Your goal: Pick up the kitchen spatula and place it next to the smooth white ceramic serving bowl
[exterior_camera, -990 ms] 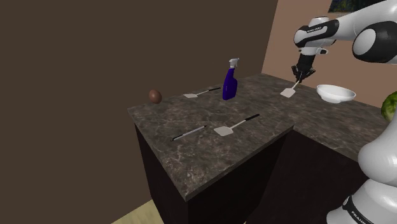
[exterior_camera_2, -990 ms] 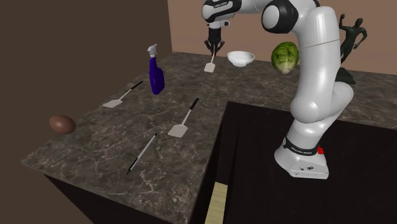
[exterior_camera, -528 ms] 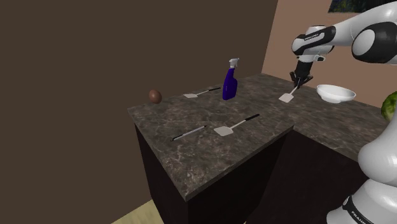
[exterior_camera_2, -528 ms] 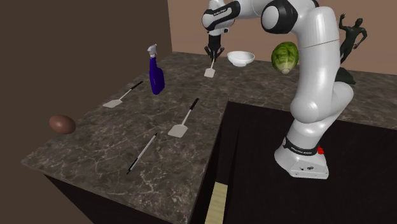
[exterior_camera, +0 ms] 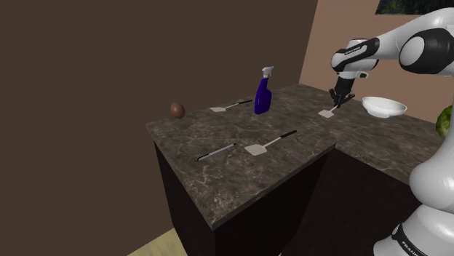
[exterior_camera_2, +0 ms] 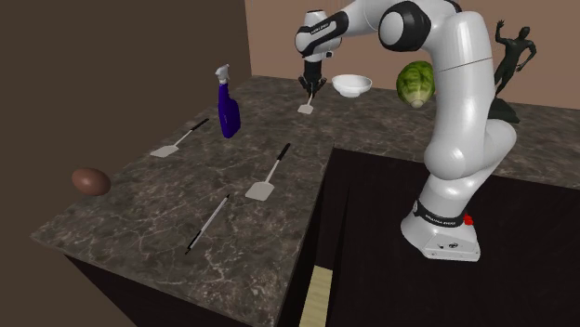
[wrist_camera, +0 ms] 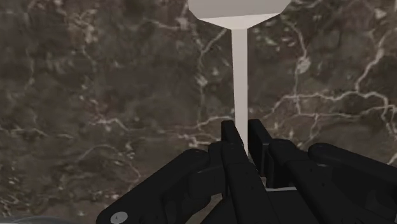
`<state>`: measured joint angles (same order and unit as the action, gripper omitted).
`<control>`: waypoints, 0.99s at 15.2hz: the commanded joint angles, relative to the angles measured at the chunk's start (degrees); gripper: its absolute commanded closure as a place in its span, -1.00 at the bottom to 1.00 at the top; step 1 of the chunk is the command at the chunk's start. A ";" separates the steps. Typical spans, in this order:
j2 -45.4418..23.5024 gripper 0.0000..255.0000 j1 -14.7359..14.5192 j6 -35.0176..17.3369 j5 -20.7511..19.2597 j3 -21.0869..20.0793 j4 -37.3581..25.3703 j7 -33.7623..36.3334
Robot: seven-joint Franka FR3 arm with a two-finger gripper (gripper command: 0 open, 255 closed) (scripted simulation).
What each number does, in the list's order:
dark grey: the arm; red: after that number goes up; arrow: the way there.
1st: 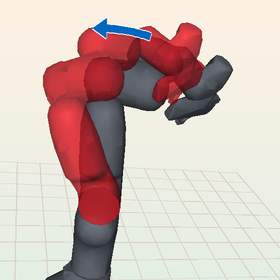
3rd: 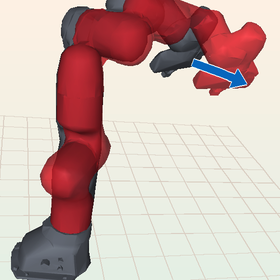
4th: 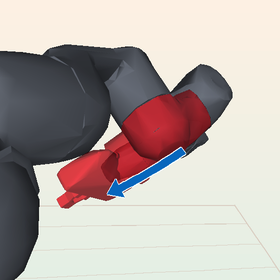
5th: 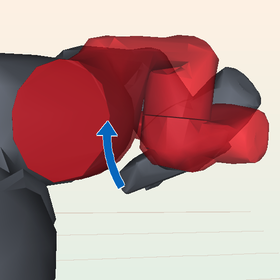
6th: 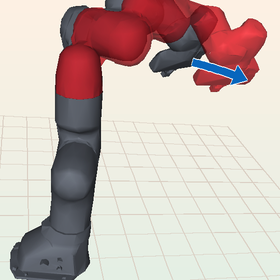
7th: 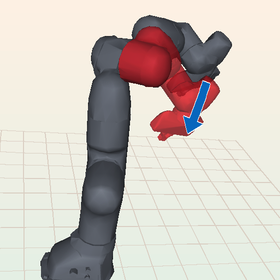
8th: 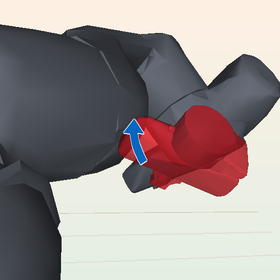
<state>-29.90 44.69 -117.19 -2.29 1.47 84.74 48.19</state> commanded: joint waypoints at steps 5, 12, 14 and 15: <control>0.03 1.00 -0.04 -0.38 -0.01 -0.01 0.38 0.07; 0.03 -1.00 -0.03 -0.37 -0.01 -0.01 0.37 0.07; 0.72 -1.00 -0.08 1.18 -0.01 -0.02 -0.48 0.06; 1.35 -1.00 -0.13 2.77 0.00 -0.03 -1.44 0.05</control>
<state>-28.95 44.58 -115.74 -2.31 1.45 84.19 48.25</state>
